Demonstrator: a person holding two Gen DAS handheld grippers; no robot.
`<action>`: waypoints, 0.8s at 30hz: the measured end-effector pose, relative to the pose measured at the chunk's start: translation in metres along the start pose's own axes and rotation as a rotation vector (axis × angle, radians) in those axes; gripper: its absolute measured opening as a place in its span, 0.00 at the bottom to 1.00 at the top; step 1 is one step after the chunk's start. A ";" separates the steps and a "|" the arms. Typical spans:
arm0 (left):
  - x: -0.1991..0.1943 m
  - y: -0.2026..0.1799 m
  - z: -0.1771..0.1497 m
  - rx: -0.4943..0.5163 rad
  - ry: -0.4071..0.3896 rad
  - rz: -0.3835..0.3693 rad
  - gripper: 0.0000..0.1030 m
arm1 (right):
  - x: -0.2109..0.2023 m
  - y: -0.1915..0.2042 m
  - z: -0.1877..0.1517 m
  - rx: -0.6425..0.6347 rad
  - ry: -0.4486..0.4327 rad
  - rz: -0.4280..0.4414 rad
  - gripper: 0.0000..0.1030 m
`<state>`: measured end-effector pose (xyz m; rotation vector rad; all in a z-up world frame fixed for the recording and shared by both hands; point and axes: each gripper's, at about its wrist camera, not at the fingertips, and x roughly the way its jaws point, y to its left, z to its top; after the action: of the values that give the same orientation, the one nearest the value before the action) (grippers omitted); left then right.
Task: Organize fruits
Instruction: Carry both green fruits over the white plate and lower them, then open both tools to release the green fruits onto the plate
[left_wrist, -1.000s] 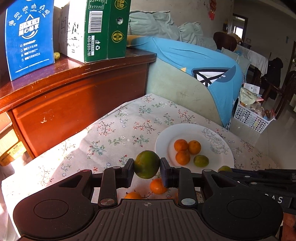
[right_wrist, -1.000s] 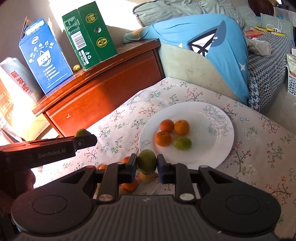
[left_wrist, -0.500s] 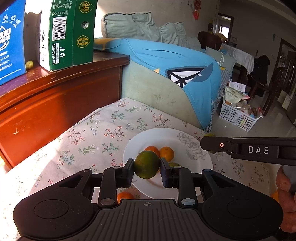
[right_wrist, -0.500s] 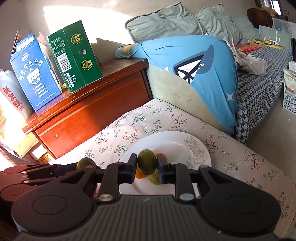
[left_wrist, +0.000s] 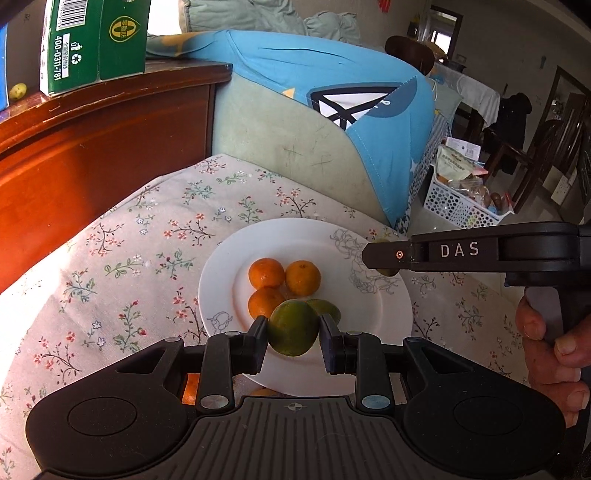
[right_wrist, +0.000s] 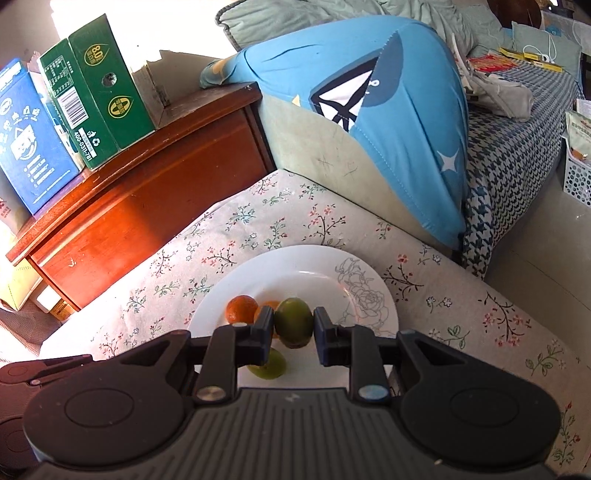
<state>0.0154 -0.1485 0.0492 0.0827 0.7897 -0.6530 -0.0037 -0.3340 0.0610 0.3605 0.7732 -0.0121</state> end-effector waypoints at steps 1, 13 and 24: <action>0.003 -0.001 -0.001 0.003 0.007 -0.001 0.26 | 0.003 -0.001 0.000 0.005 0.008 0.001 0.23; 0.015 0.000 -0.003 -0.032 0.020 -0.015 0.27 | 0.034 -0.012 -0.004 0.044 0.073 0.000 0.24; 0.004 0.004 0.002 -0.069 0.000 0.030 0.65 | 0.019 -0.020 0.009 0.135 0.022 0.015 0.48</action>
<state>0.0214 -0.1478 0.0468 0.0318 0.8089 -0.5966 0.0136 -0.3530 0.0474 0.4958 0.7939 -0.0466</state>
